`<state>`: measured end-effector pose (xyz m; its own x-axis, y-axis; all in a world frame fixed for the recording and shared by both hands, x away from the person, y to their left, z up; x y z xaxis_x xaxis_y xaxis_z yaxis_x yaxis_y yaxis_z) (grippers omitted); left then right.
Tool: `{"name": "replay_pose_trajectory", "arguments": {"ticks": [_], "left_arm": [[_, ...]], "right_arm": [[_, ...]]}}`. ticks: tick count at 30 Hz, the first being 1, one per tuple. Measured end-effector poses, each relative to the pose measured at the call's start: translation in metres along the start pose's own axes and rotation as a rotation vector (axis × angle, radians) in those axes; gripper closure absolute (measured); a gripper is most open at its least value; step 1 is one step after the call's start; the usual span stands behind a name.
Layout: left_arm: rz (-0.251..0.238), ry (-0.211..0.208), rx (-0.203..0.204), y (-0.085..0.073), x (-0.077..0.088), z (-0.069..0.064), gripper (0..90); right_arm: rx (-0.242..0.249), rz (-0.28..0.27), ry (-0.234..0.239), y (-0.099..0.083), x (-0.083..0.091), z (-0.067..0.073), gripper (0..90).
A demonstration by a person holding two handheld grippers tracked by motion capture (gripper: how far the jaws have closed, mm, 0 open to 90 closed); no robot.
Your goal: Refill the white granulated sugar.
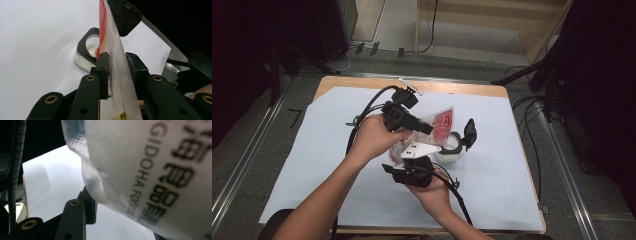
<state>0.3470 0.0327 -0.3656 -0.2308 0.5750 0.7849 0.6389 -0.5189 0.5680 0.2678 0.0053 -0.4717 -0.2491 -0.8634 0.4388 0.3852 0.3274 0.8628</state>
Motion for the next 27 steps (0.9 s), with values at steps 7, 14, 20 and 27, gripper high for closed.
{"name": "replay_pose_trajectory", "arguments": {"ticks": [7, 14, 20, 27], "left_arm": [[0.023, -0.002, -0.006, -0.002, 0.000, 0.002, 74.2], [0.041, -0.006, 0.000, -0.004, 0.000, 0.004, 74.4], [0.054, -0.020, -0.005, -0.004, -0.004, 0.005, 73.5], [0.080, -0.020, -0.021, -0.006, -0.011, 0.003, 73.1]], "right_arm": [[0.025, 0.014, -0.008, -0.004, -0.003, 0.000, 59.6], [0.030, 0.016, -0.001, -0.007, -0.004, 0.001, 59.6], [0.030, 0.023, -0.001, -0.009, -0.007, 0.000, 59.6], [0.032, 0.037, 0.003, -0.014, -0.010, 0.001, 59.6]]}}
Point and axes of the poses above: each handheld gripper's, and its own axes: x roughly backward along the jaws, y roughly out of its top, z roughly to its left, the point moved 5 cm from there along -x, roughly forward along the jaws, and after that the axes turned 8 degrees about y, right-handed, at the moved point
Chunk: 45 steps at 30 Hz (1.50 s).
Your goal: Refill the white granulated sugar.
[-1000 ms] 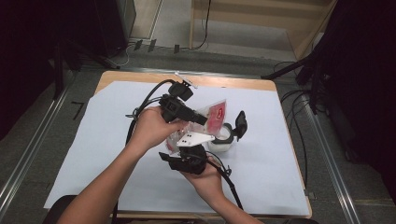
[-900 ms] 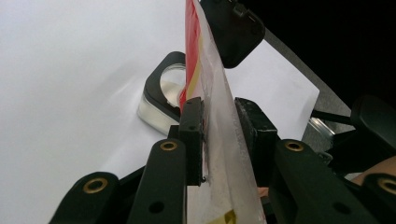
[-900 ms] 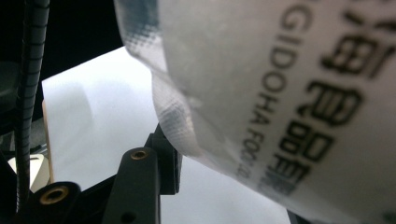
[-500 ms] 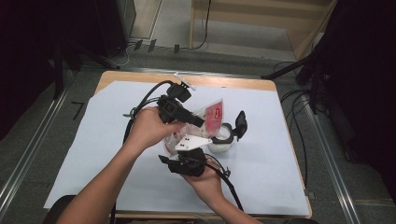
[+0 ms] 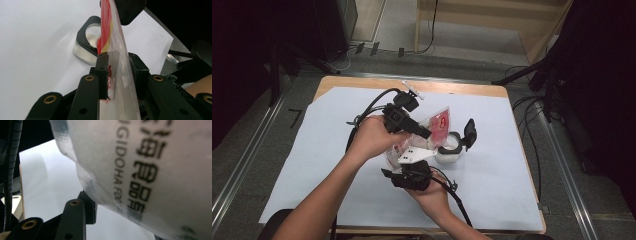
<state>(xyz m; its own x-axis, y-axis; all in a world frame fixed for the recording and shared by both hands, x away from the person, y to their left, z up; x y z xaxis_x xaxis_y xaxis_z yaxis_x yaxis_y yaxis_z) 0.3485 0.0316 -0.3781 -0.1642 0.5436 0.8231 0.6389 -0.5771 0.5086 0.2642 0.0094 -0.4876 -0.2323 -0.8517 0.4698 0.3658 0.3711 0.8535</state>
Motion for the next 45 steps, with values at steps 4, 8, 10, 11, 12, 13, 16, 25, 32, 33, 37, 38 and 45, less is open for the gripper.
{"name": "replay_pose_trajectory", "arguments": {"ticks": [4, 8, 10, 11, 12, 13, 16, 25, 32, 33, 37, 38, 45], "left_arm": [[0.004, 0.010, 0.000, 0.000, -0.002, 0.001, 73.1], [0.012, 0.011, 0.002, -0.002, -0.004, 0.003, 73.1], [0.015, 0.016, -0.001, -0.002, -0.006, 0.004, 73.5], [0.011, 0.019, -0.001, -0.001, -0.007, 0.004, 73.5], [0.016, 0.019, -0.006, -0.001, -0.009, 0.004, 73.6], [0.016, 0.019, -0.006, -0.001, -0.009, 0.004, 73.6], [0.025, 0.021, -0.010, -0.002, -0.013, 0.005, 73.6], [0.032, 0.041, -0.024, -0.006, -0.017, 0.006, 81.8], [0.010, 0.040, -0.014, -0.008, -0.008, 0.008, 84.6], [-0.020, 0.034, -0.010, -0.007, -0.001, 0.009, 85.0], [-0.063, 0.025, 0.008, -0.007, 0.008, 0.010, 85.8], [-0.070, 0.024, 0.006, -0.007, 0.011, 0.011, 86.0], [-0.138, 0.020, 0.019, -0.013, 0.038, 0.016, 86.1]], "right_arm": [[0.004, 0.007, 0.000, -0.002, -0.001, 0.000, 59.5], [-0.002, 0.024, 0.007, -0.005, -0.004, 0.000, 59.4], [-0.003, 0.029, 0.009, -0.007, -0.005, 0.001, 59.5], [-0.003, 0.031, 0.009, -0.007, -0.005, 0.001, 59.5], [-0.002, 0.032, 0.009, -0.008, -0.006, 0.000, 59.6], [-0.002, 0.032, 0.009, -0.008, -0.006, 0.000, 59.6], [0.002, 0.049, 0.012, -0.012, -0.009, -0.001, 59.6], [-0.019, 0.075, 0.016, -0.018, -0.013, -0.002, 60.2], [-0.008, 0.083, 0.005, -0.017, -0.012, -0.004, 60.5], [-0.004, 0.074, -0.005, -0.015, -0.009, -0.006, 60.0], [-0.016, 0.062, -0.018, -0.013, -0.005, -0.011, 59.4], [-0.016, 0.057, -0.021, -0.012, -0.004, -0.013, 59.2], [-0.014, 0.023, -0.051, -0.006, 0.007, -0.023, 57.8]]}}
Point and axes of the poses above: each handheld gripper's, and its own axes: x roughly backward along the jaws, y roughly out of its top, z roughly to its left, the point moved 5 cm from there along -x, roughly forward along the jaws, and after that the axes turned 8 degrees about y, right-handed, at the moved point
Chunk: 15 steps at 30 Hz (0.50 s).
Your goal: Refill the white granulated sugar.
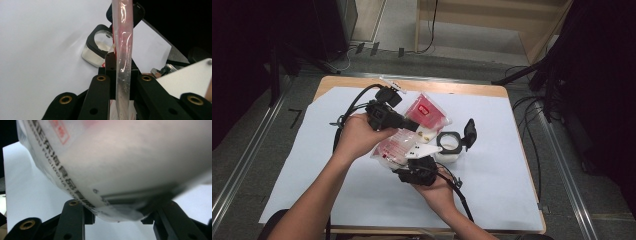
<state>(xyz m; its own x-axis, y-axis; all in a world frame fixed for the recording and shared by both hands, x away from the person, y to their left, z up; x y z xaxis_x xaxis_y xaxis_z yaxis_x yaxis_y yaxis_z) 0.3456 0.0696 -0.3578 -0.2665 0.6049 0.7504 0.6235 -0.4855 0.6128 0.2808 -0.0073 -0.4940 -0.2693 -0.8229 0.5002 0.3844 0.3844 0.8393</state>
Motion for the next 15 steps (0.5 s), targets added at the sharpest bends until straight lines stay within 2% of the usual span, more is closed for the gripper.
{"name": "replay_pose_trajectory", "arguments": {"ticks": [8, 11, 15], "left_arm": [[-0.030, 0.010, 0.009, -0.004, 0.014, 0.007, 87.1], [-0.039, 0.008, 0.005, -0.006, 0.019, 0.008, 87.5], [-0.049, 0.007, 0.024, -0.010, 0.024, 0.011, 87.9]], "right_arm": [[-0.001, -0.020, -0.028, 0.002, 0.007, -0.009, 53.9], [-0.010, -0.021, -0.030, 0.002, 0.009, -0.013, 52.8], [-0.033, -0.015, -0.030, 0.002, 0.011, -0.017, 53.1]]}}
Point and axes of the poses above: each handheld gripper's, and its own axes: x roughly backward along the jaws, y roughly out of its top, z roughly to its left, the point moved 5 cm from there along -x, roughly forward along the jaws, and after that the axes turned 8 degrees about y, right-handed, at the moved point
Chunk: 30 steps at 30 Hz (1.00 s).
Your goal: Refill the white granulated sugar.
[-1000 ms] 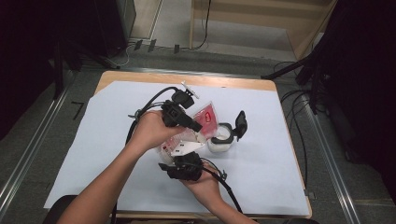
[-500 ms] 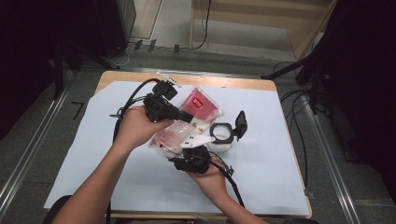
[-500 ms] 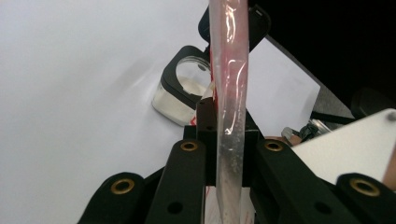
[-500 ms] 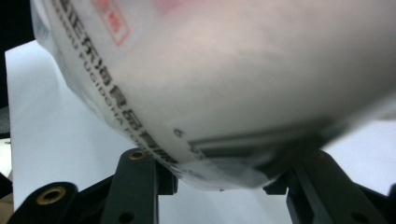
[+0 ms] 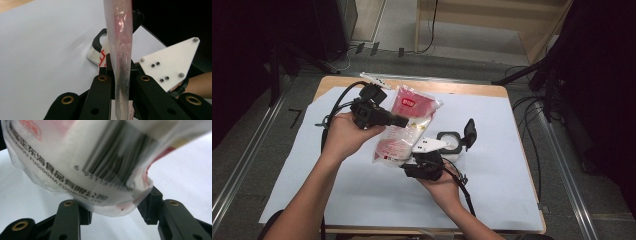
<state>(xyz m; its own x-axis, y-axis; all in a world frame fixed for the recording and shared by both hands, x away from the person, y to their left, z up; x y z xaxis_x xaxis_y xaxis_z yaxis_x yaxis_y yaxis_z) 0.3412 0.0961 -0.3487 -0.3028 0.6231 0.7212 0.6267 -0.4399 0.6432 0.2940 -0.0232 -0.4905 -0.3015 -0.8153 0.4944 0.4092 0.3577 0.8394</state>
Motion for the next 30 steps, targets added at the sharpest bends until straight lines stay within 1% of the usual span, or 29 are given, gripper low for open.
{"name": "replay_pose_trajectory", "arguments": {"ticks": [2, 4, 6, 7, 8, 10, 12, 14, 17, 18, 19, 20, 22, 24, 27, 29, 30], "left_arm": [[-0.011, -0.010, 0.008, -0.002, 0.001, 0.001, 88.1], [-0.013, -0.009, 0.001, -0.003, 0.002, 0.002, 88.3], [-0.011, -0.019, -0.016, -0.004, 0.003, 0.000, 88.8], [-0.010, -0.016, -0.025, -0.005, 0.004, 0.000, 89.2], [-0.019, -0.019, -0.024, -0.005, 0.005, -0.001, 89.6], [-0.030, -0.004, -0.035, -0.004, 0.006, -0.001, 89.9], [-0.048, 0.000, -0.036, -0.003, 0.007, -0.001, 90.0], [-0.052, -0.005, -0.032, -0.003, 0.009, 0.000, 90.0], [-0.063, 0.000, -0.023, -0.003, 0.011, 0.003, 90.0], [-0.066, 0.006, -0.022, -0.003, 0.012, 0.005, 90.0], [-0.071, 0.032, -0.019, -0.004, 0.014, 0.008, 90.0], [-0.071, 0.032, -0.019, -0.004, 0.014, 0.008, 90.0], [-0.069, 0.063, -0.013, -0.005, 0.015, 0.013, 90.0], [-0.082, 0.074, 0.006, -0.006, 0.017, 0.021, 90.0], [-0.086, 0.089, 0.033, -0.009, 0.018, 0.032, 90.0], [-0.082, 0.113, 0.044, -0.010, 0.017, 0.037, 90.0], [-0.080, 0.127, 0.041, -0.011, 0.016, 0.041, 90.0]], "right_arm": [[-0.013, 0.001, 0.009, 0.000, 0.000, -0.002, 53.0], [-0.043, 0.005, 0.018, -0.001, 0.000, -0.005, 53.0], [-0.071, 0.017, 0.016, -0.002, -0.001, -0.008, 54.1], [-0.081, 0.020, 0.017, -0.003, -0.001, -0.009, 54.2], [-0.099, 0.022, 0.019, -0.004, -0.001, -0.010, 54.6], [-0.118, 0.014, 0.024, -0.003, 0.000, -0.012, 54.6], [-0.121, 0.015, 0.032, -0.003, -0.001, -0.013, 54.5], [-0.124, 0.025, 0.032, -0.004, -0.001, -0.014, 54.1], [-0.128, 0.039, 0.037, -0.005, -0.002, -0.015, 54.1], [-0.128, 0.041, 0.040, -0.006, -0.002, -0.015, 54.1], [-0.124, 0.040, 0.045, -0.005, -0.002, -0.014, 54.1], [-0.124, 0.040, 0.045, -0.005, -0.002, -0.014, 54.1], [-0.122, 0.038, 0.044, -0.005, -0.001, -0.014, 53.6], [-0.122, 0.035, 0.047, -0.005, -0.001, -0.015, 53.2], [-0.134, 0.028, 0.065, -0.004, 0.000, -0.016, 52.6], [-0.135, 0.026, 0.079, -0.004, 0.000, -0.016, 52.2], [-0.135, 0.026, 0.079, -0.004, 0.000, -0.016, 52.2]]}}
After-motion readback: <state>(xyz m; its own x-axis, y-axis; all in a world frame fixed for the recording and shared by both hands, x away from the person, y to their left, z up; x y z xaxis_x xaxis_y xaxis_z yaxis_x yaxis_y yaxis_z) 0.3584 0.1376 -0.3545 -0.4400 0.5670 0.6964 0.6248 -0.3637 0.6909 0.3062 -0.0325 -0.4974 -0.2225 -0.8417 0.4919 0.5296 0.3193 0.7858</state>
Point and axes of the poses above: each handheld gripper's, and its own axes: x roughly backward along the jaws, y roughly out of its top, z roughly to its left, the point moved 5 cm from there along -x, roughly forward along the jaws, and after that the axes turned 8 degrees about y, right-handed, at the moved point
